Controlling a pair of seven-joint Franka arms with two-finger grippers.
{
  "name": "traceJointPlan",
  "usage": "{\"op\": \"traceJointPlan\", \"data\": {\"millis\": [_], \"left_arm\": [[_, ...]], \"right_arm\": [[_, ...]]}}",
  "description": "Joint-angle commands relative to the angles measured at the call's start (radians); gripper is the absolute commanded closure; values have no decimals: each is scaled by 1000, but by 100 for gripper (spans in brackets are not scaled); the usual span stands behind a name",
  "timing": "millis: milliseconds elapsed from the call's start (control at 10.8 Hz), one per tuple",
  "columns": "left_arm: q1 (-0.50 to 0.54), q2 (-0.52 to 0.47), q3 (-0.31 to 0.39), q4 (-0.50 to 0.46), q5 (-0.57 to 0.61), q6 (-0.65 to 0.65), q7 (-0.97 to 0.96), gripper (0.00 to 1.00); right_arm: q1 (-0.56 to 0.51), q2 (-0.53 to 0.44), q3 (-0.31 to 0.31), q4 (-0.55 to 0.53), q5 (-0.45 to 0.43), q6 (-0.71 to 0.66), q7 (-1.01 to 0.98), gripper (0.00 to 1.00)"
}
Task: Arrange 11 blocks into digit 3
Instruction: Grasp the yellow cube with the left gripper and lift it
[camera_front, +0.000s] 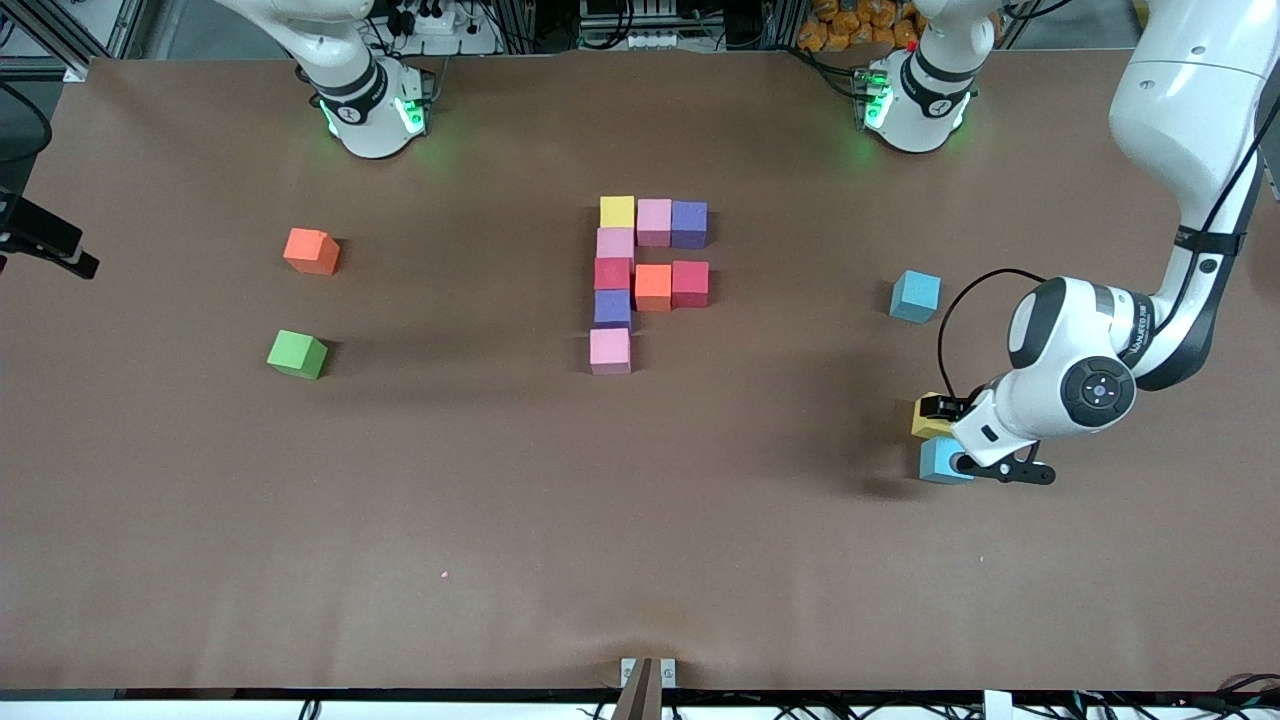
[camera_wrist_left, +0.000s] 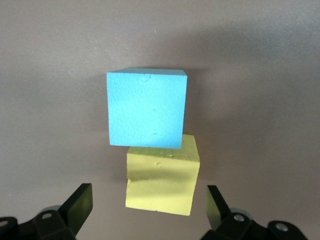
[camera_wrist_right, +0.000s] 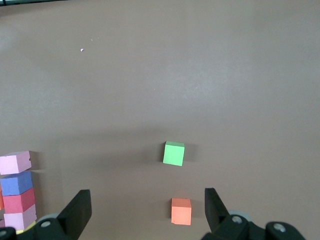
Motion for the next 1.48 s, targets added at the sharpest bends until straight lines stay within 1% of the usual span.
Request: {"op": "traceJointPlan", "data": {"millis": [0, 185, 554, 738, 830, 923, 1015, 1200, 1292, 1384], "left_arm": [[6, 6, -5, -26, 23, 33, 13, 0], [6, 16, -5, -32, 25, 42, 15, 0], [15, 39, -5, -31, 26, 52, 15, 0], [19, 49, -5, -31, 58, 53, 27, 0], [19, 52, -5, -31, 58, 55, 27, 4], [19, 58, -5, -31, 58, 55, 27, 11], [19, 61, -5, -31, 58, 55, 27, 22], [18, 59, -7, -26, 58, 53, 29, 58], [13, 50, -13, -23, 58, 52, 30, 66], [0, 35, -21, -20, 55, 44, 30, 69]], "right_arm": [[18, 6, -25, 32, 2, -25, -11, 0], [127, 1, -133, 32, 2, -25, -11, 0], [141, 9, -134, 28, 7, -41, -11, 0], [169, 14, -134, 26, 4, -37, -2, 0], [176, 14, -134, 26, -2, -32, 0, 0], [177, 14, -134, 26, -3, -32, -2, 0], [175, 14, -134, 26, -3, -32, -2, 0], [173, 15, -134, 28, -6, -32, -2, 0], [172, 18, -135, 26, -7, -29, -2, 0], [170, 26, -135, 26, -9, -17, -2, 0]]}}
